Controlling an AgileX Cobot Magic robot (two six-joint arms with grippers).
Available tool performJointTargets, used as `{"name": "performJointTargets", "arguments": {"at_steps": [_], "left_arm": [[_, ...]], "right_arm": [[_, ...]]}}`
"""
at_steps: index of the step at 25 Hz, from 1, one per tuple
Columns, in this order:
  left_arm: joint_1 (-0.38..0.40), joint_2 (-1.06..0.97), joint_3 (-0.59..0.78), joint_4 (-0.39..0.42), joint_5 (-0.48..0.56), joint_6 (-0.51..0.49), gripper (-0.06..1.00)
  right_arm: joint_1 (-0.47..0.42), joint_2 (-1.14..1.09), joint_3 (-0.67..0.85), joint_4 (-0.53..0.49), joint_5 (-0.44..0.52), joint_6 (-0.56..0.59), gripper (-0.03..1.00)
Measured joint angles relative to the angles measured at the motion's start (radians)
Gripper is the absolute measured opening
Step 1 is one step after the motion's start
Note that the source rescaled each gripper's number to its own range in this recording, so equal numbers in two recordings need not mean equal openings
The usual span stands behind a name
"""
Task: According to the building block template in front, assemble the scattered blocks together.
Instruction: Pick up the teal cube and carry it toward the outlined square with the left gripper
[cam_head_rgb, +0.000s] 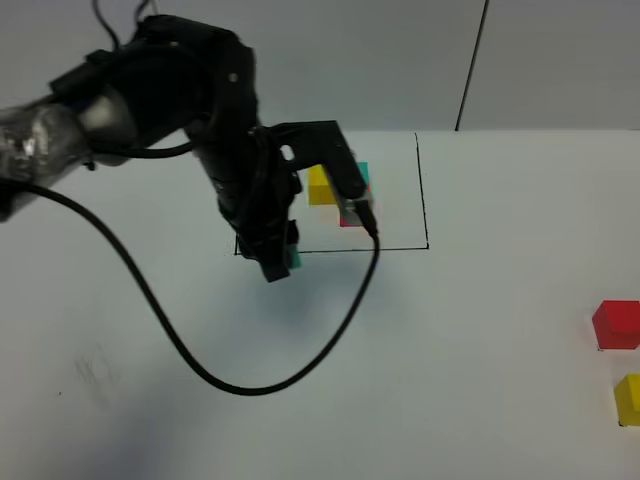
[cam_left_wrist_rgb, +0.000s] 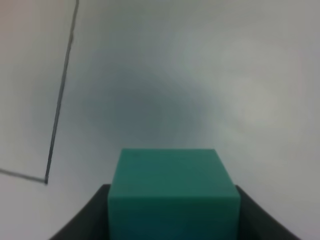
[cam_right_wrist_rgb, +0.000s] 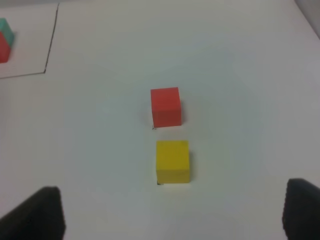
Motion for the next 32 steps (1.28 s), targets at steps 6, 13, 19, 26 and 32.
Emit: {"name": "performJointTargets", "arguments": {"at_steps": [6, 13, 19, 26, 32], "left_arm": [[-0.099, 0.188, -0.184, 0.001, 0.025, 0.014, 0.00], [-0.126, 0.315, -0.226, 0.000, 0.027, 0.049, 0.00], [-0.126, 0.346, -0.227, -0.010, 0.020, 0.097, 0.00], [-0.131, 0.348, -0.227, -0.031, -0.075, 0.118, 0.00], [-0.131, 0.367, -0.229, -0.023, -0.076, 0.118, 0.00]], "right_arm": [[0.000, 0.000, 0.000, 0.000, 0.000, 0.000, 0.86], [0.000, 0.000, 0.000, 0.000, 0.000, 0.000, 0.86], [0.000, 0.000, 0.000, 0.000, 0.000, 0.000, 0.86], [0.000, 0.000, 0.000, 0.000, 0.000, 0.000, 0.86], [0.000, 0.000, 0.000, 0.000, 0.000, 0.000, 0.86]]}}
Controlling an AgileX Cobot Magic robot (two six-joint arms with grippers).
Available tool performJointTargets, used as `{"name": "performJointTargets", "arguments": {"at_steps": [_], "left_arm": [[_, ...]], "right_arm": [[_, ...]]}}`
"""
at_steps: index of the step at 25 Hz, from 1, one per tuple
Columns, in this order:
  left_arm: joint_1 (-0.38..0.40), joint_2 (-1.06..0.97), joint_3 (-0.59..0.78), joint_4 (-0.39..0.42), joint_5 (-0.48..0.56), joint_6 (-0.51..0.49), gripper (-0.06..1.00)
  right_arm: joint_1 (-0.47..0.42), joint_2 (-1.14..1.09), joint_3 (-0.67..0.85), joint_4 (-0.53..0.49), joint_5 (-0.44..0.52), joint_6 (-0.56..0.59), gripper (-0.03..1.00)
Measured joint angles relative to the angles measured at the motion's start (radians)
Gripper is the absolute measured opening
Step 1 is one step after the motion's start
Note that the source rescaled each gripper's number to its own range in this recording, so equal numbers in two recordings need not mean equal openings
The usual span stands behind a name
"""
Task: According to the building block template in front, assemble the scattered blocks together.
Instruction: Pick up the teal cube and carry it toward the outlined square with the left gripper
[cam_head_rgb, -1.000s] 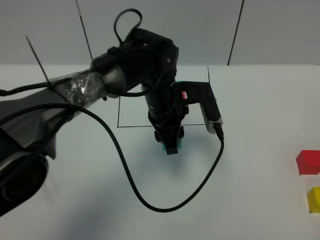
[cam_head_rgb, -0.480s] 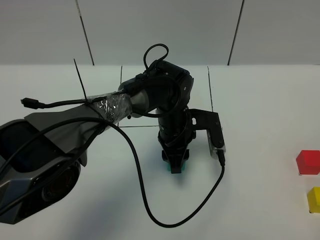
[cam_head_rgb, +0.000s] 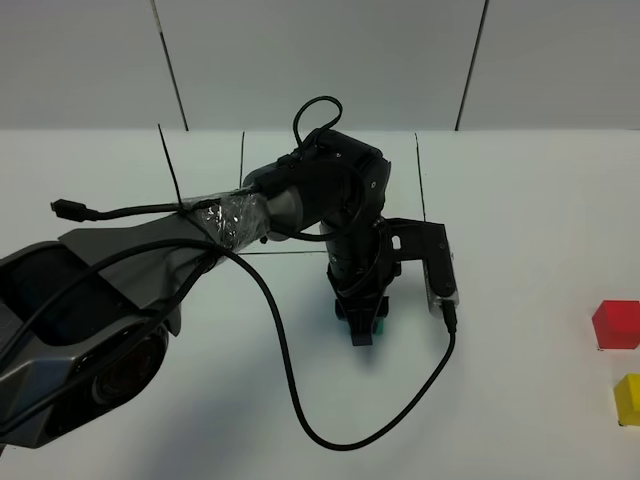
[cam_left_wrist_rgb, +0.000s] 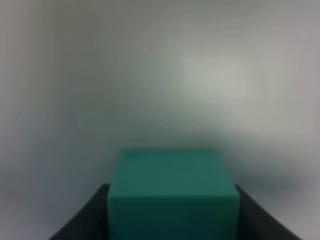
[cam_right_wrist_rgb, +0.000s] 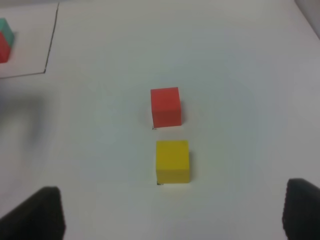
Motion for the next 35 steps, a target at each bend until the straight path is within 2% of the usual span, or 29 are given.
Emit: {"name": "performJointTargets", "arguments": {"at_steps": [18, 19, 21, 25, 27, 30, 33, 35], "left_arm": [[-0.001, 0.001, -0.002, 0.001, 0.019, 0.001, 0.02], [-0.001, 0.001, -0.002, 0.001, 0.020, 0.000, 0.06], [-0.001, 0.002, -0.002, 0.001, 0.026, -0.007, 0.24], [-0.001, -0.001, -0.002, 0.001, 0.018, -0.046, 0.68], [-0.004, -0.012, -0.010, 0.006, 0.015, -0.072, 0.85], [-0.015, -0.045, -0.043, 0.022, 0.042, -0.120, 0.97], [-0.028, -0.097, -0.107, 0.065, 0.126, -0.197, 1.00], [-0.030, -0.136, -0.157, 0.123, 0.153, -0.275, 1.00]], "right_arm": [[0.000, 0.000, 0.000, 0.000, 0.000, 0.000, 0.86], [0.000, 0.000, 0.000, 0.000, 0.000, 0.000, 0.86], [0.000, 0.000, 0.000, 0.000, 0.000, 0.000, 0.86], [0.000, 0.000, 0.000, 0.000, 0.000, 0.000, 0.86], [0.000, 0.000, 0.000, 0.000, 0.000, 0.000, 0.86], [0.000, 0.000, 0.000, 0.000, 0.000, 0.000, 0.86], [0.000, 0.000, 0.000, 0.000, 0.000, 0.000, 0.86], [0.000, 0.000, 0.000, 0.000, 0.000, 0.000, 0.86]]}}
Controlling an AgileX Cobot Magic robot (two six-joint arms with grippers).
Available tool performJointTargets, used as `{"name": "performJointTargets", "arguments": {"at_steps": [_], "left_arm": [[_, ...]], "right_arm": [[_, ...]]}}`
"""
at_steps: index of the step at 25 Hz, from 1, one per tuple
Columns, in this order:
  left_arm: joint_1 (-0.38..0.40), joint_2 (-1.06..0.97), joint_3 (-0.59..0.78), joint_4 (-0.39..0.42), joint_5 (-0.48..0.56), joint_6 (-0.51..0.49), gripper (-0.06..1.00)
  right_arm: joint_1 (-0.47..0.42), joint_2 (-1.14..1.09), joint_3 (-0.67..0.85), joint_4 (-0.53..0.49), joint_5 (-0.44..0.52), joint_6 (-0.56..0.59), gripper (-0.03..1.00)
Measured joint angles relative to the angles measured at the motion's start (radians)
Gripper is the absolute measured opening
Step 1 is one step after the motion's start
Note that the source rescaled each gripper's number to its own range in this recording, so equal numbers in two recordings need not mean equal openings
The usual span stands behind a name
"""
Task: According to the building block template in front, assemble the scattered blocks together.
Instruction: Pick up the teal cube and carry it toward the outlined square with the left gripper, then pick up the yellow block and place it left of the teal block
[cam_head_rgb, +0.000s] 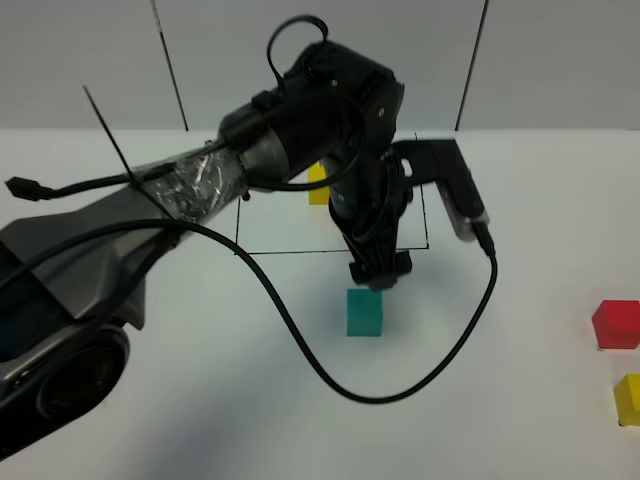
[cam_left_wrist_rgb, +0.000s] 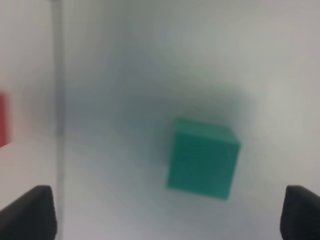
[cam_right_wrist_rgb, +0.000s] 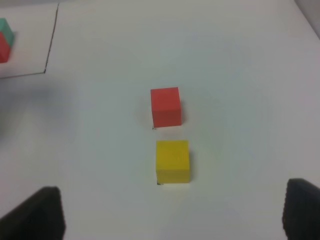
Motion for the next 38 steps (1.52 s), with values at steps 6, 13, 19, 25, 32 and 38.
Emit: {"name": "performJointTargets", "arguments": {"at_steps": [6, 13, 19, 25, 32, 38], "left_arm": [[0.002, -0.157, -0.066, 0.267, 0.002, -0.304, 1.00], [0.022, -0.333, -0.067, 0.363, 0.004, -0.397, 0.95], [0.089, -0.467, -0.067, 0.363, 0.004, -0.450, 0.92], [0.160, -0.625, -0.054, 0.364, 0.004, -0.471, 0.90], [0.233, -0.885, 0.119, 0.382, 0.004, -0.457, 0.88], [0.241, -1.158, 0.341, 0.484, 0.004, -0.464, 0.87]], "right_arm": [[0.000, 0.000, 0.000, 0.000, 0.000, 0.000, 0.86], [0.000, 0.000, 0.000, 0.000, 0.000, 0.000, 0.86], [0.000, 0.000, 0.000, 0.000, 0.000, 0.000, 0.86], [0.000, 0.000, 0.000, 0.000, 0.000, 0.000, 0.86], [0.000, 0.000, 0.000, 0.000, 0.000, 0.000, 0.86], [0.000, 0.000, 0.000, 0.000, 0.000, 0.000, 0.86]]}}
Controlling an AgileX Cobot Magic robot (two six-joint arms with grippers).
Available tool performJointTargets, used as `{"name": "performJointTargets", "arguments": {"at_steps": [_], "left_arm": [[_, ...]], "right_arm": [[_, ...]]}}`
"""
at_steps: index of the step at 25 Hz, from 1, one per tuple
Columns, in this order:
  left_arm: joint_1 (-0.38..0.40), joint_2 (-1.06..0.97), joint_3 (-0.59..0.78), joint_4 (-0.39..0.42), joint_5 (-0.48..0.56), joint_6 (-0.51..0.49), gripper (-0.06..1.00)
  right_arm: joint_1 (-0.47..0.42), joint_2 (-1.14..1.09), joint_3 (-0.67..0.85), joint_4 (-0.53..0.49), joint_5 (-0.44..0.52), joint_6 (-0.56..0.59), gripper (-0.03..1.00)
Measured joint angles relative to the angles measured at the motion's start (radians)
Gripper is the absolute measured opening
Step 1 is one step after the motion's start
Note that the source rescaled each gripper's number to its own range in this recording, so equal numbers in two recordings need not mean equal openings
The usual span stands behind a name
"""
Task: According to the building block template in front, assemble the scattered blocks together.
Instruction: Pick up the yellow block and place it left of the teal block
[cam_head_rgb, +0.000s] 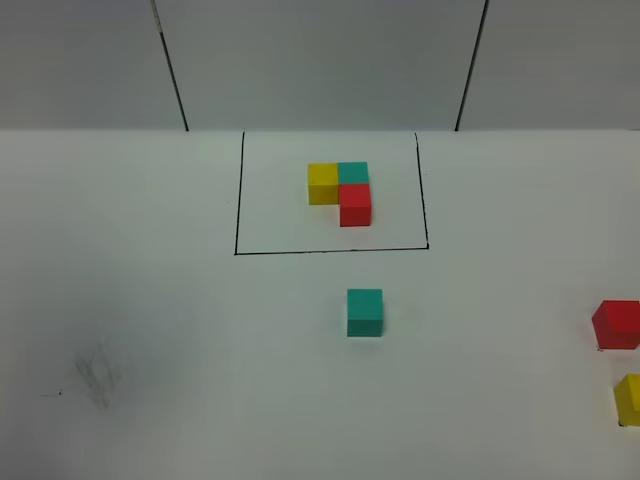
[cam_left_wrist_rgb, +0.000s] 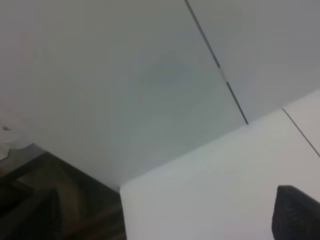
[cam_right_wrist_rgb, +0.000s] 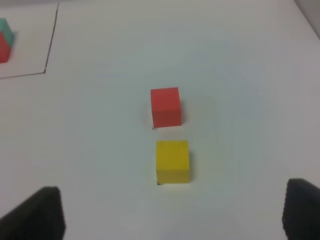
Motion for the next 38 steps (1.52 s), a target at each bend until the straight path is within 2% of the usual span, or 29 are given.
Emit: {"name": "performJointTargets", "arguments": {"at_steps": [4, 7, 9, 14, 18, 26, 29, 35, 38], "left_arm": [[0.000, -0.190, 0.130, 0.045, 0.000, -0.012, 0.85], [0.000, -0.335, 0.204, 0.019, 0.000, -0.012, 0.84], [0.000, -0.425, 0.246, -0.057, 0.000, 0.004, 0.83], [0.018, -0.594, 0.336, -0.335, 0.000, 0.097, 0.81], [0.095, -0.681, 0.421, -0.441, 0.000, 0.111, 0.78], [0.291, -0.906, 0.717, -0.503, 0.000, 0.108, 0.77], [0.342, -1.018, 0.832, -0.508, -0.027, 0.050, 0.77], [0.372, -1.158, 1.018, -0.511, -0.067, -0.125, 0.77], [0.372, -1.161, 1.107, -0.510, -0.082, -0.162, 0.77]], "right_arm": [[0.000, 0.000, 0.000, 0.000, 0.000, 0.000, 0.86], [0.000, 0.000, 0.000, 0.000, 0.000, 0.000, 0.86], [0.000, 0.000, 0.000, 0.000, 0.000, 0.000, 0.86], [0.000, 0.000, 0.000, 0.000, 0.000, 0.000, 0.86], [0.000, 0.000, 0.000, 0.000, -0.001, 0.000, 0.86], [0.000, 0.000, 0.000, 0.000, -0.001, 0.000, 0.86], [0.000, 0.000, 0.000, 0.000, -0.001, 0.000, 0.86], [0.000, 0.000, 0.000, 0.000, -0.001, 0.000, 0.86], [0.000, 0.000, 0.000, 0.000, -0.001, 0.000, 0.86]]}}
